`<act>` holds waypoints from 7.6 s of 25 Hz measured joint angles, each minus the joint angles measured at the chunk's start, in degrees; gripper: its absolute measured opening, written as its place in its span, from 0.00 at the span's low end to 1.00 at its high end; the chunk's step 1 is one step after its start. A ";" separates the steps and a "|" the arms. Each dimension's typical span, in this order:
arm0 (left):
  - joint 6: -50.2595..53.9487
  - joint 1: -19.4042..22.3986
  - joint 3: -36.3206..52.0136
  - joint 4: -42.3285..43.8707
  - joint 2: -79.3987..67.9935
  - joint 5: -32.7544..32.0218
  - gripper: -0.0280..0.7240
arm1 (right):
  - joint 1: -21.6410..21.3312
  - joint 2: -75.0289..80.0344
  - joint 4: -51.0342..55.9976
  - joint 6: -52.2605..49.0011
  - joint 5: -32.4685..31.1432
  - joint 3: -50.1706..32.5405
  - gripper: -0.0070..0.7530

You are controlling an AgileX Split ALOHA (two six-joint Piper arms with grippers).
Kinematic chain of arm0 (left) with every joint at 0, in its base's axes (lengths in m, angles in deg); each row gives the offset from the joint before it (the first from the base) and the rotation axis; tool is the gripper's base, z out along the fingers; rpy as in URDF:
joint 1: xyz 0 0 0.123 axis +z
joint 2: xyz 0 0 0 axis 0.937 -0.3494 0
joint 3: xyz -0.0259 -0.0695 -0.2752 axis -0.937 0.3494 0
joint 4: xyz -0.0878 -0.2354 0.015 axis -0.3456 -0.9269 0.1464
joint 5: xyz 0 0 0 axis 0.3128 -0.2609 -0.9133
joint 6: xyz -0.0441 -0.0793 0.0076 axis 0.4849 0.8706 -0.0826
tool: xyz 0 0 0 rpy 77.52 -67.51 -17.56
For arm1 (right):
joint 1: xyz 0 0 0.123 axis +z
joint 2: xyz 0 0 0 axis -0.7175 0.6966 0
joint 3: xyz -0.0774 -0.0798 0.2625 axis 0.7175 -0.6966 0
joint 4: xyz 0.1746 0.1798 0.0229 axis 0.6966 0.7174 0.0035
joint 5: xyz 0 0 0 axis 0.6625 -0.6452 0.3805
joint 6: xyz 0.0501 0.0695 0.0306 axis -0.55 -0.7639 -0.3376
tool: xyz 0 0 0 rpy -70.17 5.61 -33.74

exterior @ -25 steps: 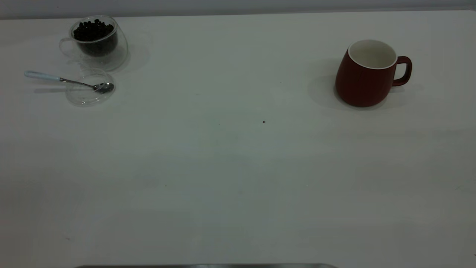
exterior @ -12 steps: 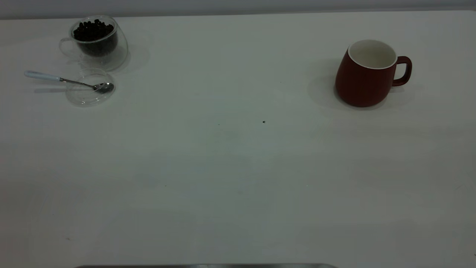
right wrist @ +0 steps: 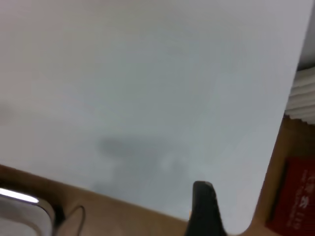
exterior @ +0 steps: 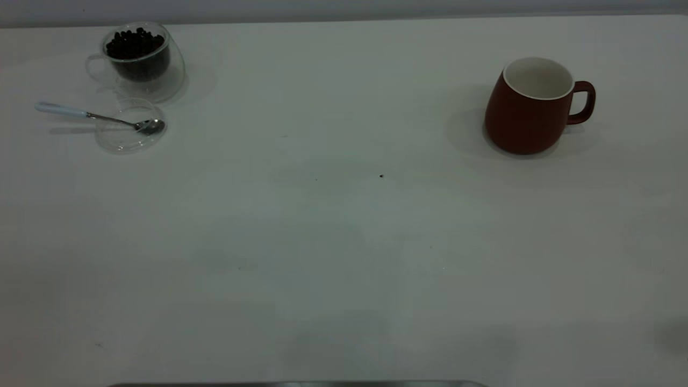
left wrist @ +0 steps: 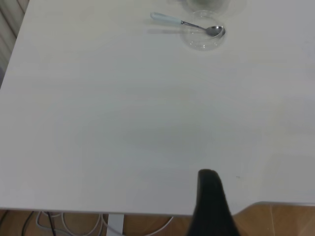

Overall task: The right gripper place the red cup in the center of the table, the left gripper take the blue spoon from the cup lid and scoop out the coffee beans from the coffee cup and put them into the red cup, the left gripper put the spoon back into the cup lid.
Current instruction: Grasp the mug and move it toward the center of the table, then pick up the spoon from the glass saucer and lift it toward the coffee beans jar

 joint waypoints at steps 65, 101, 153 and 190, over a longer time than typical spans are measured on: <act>0.00 0.00 0.00 0.00 0.00 0.00 0.82 | 9.15 85.75 3.43 43.30 27.24 45.14 0.79; 0.00 0.00 0.00 0.00 0.00 0.00 0.82 | 25.31 85.75 5.74 44.65 26.76 45.18 0.79; 0.00 0.00 0.00 0.00 0.05 0.00 0.82 | 27.77 10.31 -4.17 -18.31 -15.21 15.74 0.79; 0.00 0.00 0.00 0.00 0.06 0.00 0.82 | 0.25 -48.41 3.43 -17.25 -8.84 -15.30 0.79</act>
